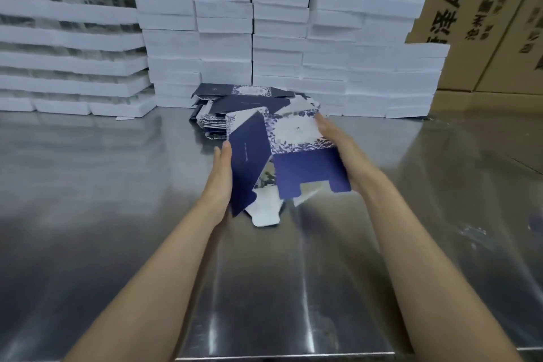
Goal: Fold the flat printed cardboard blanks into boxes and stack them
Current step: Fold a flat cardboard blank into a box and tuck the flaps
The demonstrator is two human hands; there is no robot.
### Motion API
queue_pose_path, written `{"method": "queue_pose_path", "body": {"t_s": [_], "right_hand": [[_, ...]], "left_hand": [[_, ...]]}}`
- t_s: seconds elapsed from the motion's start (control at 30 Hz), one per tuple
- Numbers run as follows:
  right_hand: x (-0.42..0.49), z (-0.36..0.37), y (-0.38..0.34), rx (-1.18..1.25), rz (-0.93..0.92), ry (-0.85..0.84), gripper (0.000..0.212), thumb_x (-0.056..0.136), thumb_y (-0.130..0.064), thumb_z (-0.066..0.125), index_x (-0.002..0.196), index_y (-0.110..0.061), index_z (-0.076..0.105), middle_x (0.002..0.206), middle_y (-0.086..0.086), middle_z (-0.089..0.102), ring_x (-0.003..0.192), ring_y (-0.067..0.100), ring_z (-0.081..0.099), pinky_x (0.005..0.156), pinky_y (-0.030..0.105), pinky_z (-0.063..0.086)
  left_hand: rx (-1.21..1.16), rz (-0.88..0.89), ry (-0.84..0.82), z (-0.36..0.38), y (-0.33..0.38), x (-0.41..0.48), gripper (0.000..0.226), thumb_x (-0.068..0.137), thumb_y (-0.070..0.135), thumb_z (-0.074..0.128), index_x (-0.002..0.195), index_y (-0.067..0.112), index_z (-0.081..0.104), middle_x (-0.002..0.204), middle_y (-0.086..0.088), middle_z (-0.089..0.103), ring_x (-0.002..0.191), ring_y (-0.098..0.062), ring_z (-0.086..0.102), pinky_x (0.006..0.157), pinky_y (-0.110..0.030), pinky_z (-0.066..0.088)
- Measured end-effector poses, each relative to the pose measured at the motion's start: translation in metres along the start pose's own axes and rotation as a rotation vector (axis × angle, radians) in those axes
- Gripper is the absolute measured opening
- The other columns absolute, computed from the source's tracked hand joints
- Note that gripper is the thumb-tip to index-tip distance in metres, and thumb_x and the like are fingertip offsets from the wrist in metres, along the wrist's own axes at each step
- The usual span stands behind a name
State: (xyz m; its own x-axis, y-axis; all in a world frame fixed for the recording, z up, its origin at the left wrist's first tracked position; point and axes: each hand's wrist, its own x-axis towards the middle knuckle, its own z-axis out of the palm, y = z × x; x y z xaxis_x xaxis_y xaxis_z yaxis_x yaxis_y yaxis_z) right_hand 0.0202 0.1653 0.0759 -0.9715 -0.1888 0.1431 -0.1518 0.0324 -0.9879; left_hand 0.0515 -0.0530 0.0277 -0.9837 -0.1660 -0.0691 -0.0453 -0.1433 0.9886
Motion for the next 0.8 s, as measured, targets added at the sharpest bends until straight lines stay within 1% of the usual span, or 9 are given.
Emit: {"method": "queue_pose_path", "body": {"t_s": [0.1,0.2,0.27,0.37,0.43,0.57,0.63,0.7,0.8], "right_hand": [[0.009,0.019,0.004,0.032,-0.048,-0.079,0.062,0.099,-0.044,0.045,0.151,-0.045,0.010,0.154,-0.025,0.017,0.144,0.004,0.022,0.118,0.034,0.023],[0.008,0.035,0.017,-0.631,-0.265,-0.119,0.058,0.100,-0.045,0.042,0.152,-0.040,0.018,0.157,-0.025,0.005,0.147,0.003,-0.002,0.118,0.031,0.001],[0.006,0.039,0.029,-0.786,-0.297,-0.193,0.055,0.100,-0.052,0.030,0.152,-0.036,0.021,0.160,-0.018,0.005,0.147,0.004,-0.004,0.120,0.036,-0.004],[0.006,0.040,0.051,-0.895,-0.243,-0.304,0.054,0.100,-0.055,0.019,0.152,-0.040,0.018,0.160,-0.020,0.005,0.147,0.003,-0.005,0.119,0.038,-0.008],[0.007,0.038,0.058,-0.919,-0.225,-0.332,0.051,0.102,-0.054,0.018,0.151,-0.042,0.017,0.159,-0.022,0.005,0.147,0.001,-0.004,0.119,0.034,-0.009],[0.015,0.023,0.056,-0.802,-0.307,-0.016,0.044,0.102,-0.033,0.045,0.145,-0.026,0.042,0.157,-0.007,0.028,0.146,0.010,0.021,0.116,0.022,0.014],[0.017,0.010,0.052,-0.768,-0.287,0.181,0.045,0.099,-0.033,0.051,0.143,-0.030,0.045,0.157,-0.006,0.030,0.143,0.010,0.028,0.111,0.022,0.020],[0.014,0.003,0.050,-0.504,-0.222,0.191,0.048,0.096,-0.038,0.055,0.142,-0.040,0.042,0.151,-0.014,0.039,0.135,0.004,0.040,0.107,0.022,0.032],[0.009,0.004,0.048,0.089,-0.087,0.080,0.050,0.091,-0.037,0.064,0.139,-0.039,0.048,0.132,-0.017,0.058,0.105,-0.003,0.063,0.066,0.015,0.051]], "left_hand": [[-0.325,-0.068,-0.154,0.006,0.008,-0.003,0.066,0.092,0.071,0.029,0.130,0.025,0.056,0.128,-0.005,0.063,0.113,-0.022,0.063,0.093,-0.036,0.050],[-0.480,-0.090,-0.326,0.004,0.006,0.000,0.078,0.088,0.077,0.027,0.121,0.019,0.067,0.127,-0.010,0.065,0.114,-0.028,0.064,0.085,-0.039,0.055],[-0.528,-0.093,-0.350,-0.002,0.004,0.004,0.074,0.087,0.076,0.031,0.120,0.019,0.068,0.127,-0.010,0.065,0.115,-0.029,0.063,0.088,-0.042,0.053],[-0.453,-0.136,-0.349,-0.010,0.000,0.009,0.050,0.083,0.042,0.059,0.122,0.010,0.065,0.118,-0.015,0.069,0.102,-0.031,0.069,0.076,-0.039,0.059],[-0.404,-0.190,-0.351,-0.011,-0.003,0.010,0.054,0.069,0.019,0.057,0.121,0.005,0.062,0.106,-0.016,0.072,0.086,-0.032,0.072,0.067,-0.036,0.059],[-0.414,-0.197,-0.318,-0.016,0.000,0.007,0.049,0.059,0.014,0.046,0.103,0.005,0.064,0.091,-0.013,0.073,0.071,-0.031,0.070,0.064,-0.034,0.058],[-0.454,-0.166,-0.296,-0.021,0.005,0.006,0.050,0.056,0.017,0.052,0.103,0.008,0.066,0.096,-0.013,0.071,0.076,-0.031,0.069,0.072,-0.038,0.057],[-0.502,-0.096,-0.286,-0.023,0.011,0.004,0.046,0.063,0.027,0.060,0.105,0.011,0.069,0.099,-0.012,0.072,0.079,-0.031,0.071,0.071,-0.042,0.058],[-0.589,-0.028,-0.293,-0.021,0.023,0.004,0.072,0.083,0.069,0.043,0.124,0.014,0.064,0.121,-0.012,0.068,0.105,-0.029,0.068,0.080,-0.042,0.059]]}}
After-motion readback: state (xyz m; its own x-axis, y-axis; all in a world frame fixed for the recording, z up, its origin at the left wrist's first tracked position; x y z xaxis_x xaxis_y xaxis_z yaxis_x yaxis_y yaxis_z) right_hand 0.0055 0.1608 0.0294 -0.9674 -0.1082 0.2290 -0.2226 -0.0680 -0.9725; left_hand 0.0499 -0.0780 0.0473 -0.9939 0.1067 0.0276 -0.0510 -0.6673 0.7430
